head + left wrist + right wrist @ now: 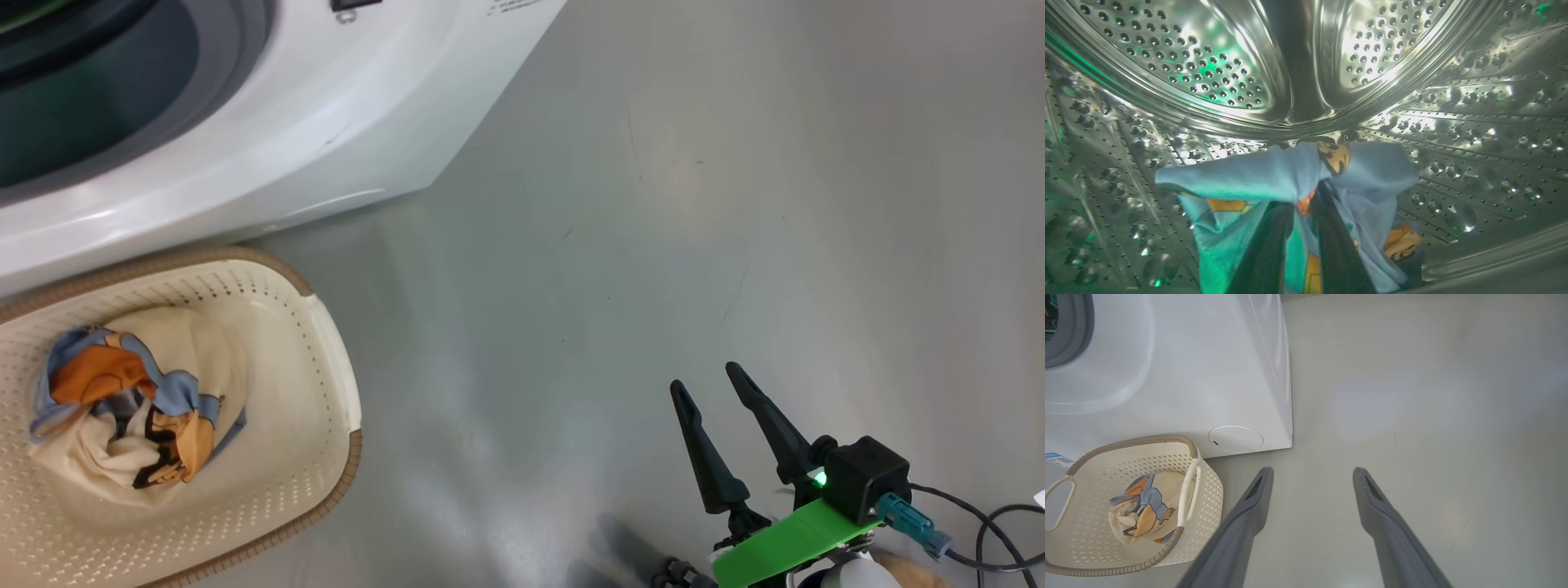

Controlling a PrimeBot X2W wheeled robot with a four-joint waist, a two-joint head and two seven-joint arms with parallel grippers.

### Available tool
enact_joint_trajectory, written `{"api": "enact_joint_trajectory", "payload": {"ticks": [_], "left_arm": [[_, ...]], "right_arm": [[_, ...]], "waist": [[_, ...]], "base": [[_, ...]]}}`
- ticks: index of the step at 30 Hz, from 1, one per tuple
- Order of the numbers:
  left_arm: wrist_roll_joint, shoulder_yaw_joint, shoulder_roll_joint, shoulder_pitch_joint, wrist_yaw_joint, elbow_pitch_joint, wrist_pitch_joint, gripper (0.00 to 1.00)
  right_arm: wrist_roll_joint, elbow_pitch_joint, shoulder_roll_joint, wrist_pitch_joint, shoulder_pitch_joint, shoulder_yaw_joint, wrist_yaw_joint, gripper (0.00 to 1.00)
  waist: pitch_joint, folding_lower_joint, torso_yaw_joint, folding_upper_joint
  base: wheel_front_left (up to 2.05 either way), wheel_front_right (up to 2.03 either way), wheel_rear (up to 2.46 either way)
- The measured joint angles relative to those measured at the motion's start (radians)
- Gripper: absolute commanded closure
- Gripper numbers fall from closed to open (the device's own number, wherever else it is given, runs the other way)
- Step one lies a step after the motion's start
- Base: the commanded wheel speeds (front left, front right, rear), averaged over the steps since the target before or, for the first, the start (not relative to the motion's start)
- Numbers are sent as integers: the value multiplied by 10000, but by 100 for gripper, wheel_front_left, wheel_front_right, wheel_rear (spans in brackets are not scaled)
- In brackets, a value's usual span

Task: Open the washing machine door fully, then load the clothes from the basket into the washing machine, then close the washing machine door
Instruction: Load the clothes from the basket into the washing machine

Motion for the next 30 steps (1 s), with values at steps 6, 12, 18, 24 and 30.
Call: {"api": "enact_joint_trajectory", "payload": {"ticks": [6, 12, 18, 24, 30], "left_arm": [[46, -61, -8, -32, 393, 518, 407, 0], [-362, 207, -234, 201, 581, 600, 123, 0], [-769, 435, -614, 1211, 581, 754, -50, 0], [-1020, 550, -1003, 1931, 681, 596, -138, 0], [-1181, 665, -1467, 3208, 677, -255, -178, 0]], "right_arm": [[6, 125, 2, 0, 1, 12, 0, 0], [79, 201, 2, 0, 2, -33, 0, 0], [77, 326, -2, 0, -3, -29, 0, 0], [77, 589, -4, 0, -13, -2, -2, 0], [75, 821, -15, 0, 4, -286, 0, 0]], "waist": [[-321, -1, 7, 0], [-760, -1, 105, 0], [-1382, -2, 239, 0], [-2035, -2, 450, 0], [-2764, -2, 747, 0]], "base": [[0, 0, 0], [0, 0, 0], [0, 0, 0], [0, 0, 0], [0, 0, 0]]}}
